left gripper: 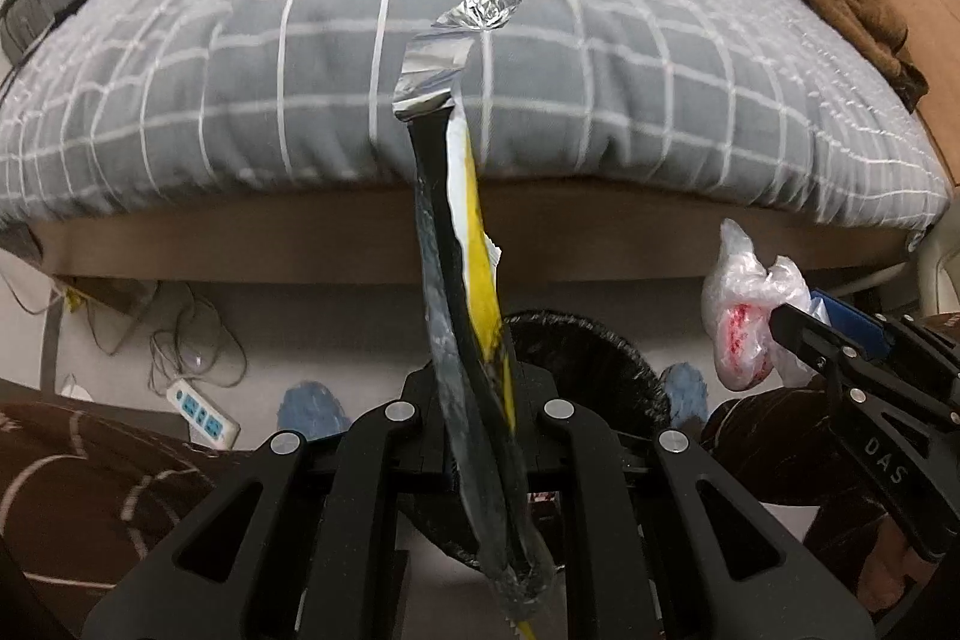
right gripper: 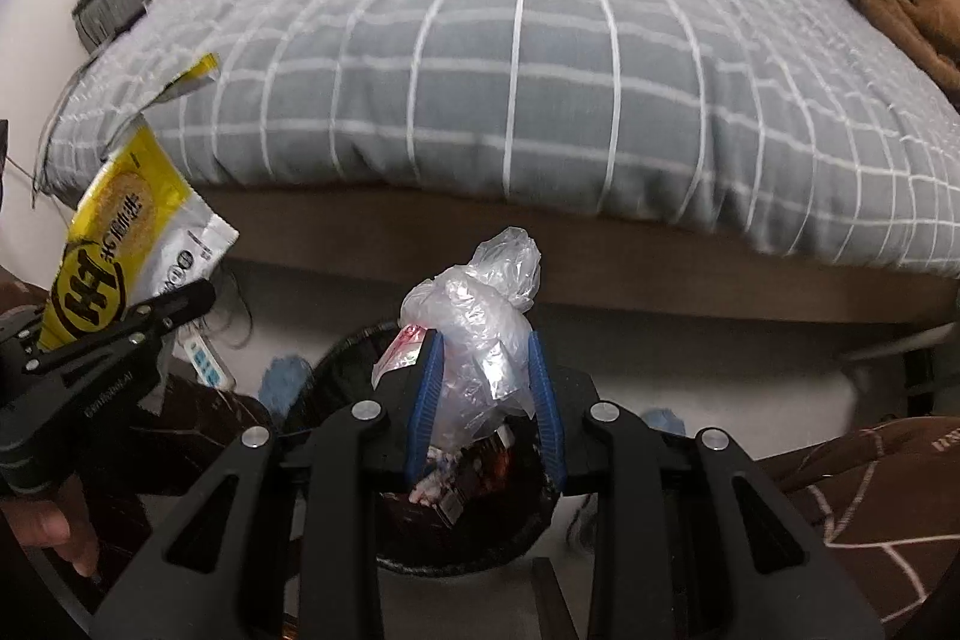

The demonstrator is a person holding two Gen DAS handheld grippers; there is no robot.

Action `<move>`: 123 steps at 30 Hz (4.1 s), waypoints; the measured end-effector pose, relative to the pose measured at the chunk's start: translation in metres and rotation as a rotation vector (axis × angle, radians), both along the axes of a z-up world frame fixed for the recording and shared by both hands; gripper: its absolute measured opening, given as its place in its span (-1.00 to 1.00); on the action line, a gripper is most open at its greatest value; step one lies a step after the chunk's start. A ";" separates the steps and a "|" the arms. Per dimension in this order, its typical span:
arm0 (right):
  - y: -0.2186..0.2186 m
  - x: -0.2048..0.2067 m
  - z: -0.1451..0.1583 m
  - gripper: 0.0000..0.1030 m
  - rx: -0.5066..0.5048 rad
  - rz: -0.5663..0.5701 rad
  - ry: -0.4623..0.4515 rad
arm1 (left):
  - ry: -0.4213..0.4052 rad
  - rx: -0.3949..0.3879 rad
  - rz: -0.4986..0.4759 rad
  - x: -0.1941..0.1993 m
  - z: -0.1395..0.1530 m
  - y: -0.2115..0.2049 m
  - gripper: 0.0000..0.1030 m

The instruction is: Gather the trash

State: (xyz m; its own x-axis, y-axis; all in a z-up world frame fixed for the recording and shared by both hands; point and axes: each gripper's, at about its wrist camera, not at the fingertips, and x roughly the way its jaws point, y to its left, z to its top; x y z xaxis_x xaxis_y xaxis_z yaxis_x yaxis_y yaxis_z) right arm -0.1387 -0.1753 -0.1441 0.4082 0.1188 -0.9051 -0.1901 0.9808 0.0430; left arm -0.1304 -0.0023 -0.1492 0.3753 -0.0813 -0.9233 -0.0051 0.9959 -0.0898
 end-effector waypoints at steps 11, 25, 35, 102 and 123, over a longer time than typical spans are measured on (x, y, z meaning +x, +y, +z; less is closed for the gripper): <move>0.010 0.010 -0.052 -0.44 -0.005 0.024 0.145 | 0.091 0.001 0.030 0.002 -0.046 0.023 -0.81; 0.034 0.016 -0.059 -0.13 -0.007 0.099 0.144 | 0.105 0.013 0.073 -0.008 -0.050 0.042 -0.81; 0.003 0.012 -0.052 0.54 -0.036 0.028 0.102 | 0.126 0.006 0.008 -0.005 -0.056 0.007 -0.81; -0.045 0.022 0.065 0.85 -0.025 -0.101 -0.316 | -0.307 0.032 0.050 0.012 0.085 0.002 0.88; -0.024 0.144 0.102 0.85 -0.014 -0.076 -0.405 | -0.374 0.070 0.070 0.149 0.116 0.020 0.89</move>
State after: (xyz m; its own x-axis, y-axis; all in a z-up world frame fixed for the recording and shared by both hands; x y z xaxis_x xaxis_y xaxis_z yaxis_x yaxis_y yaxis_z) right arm 0.0052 -0.1996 -0.0422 0.7387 0.0637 -0.6710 -0.1160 0.9927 -0.0335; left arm 0.0186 0.0178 -0.0328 0.6896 0.0149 -0.7241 -0.0529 0.9982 -0.0298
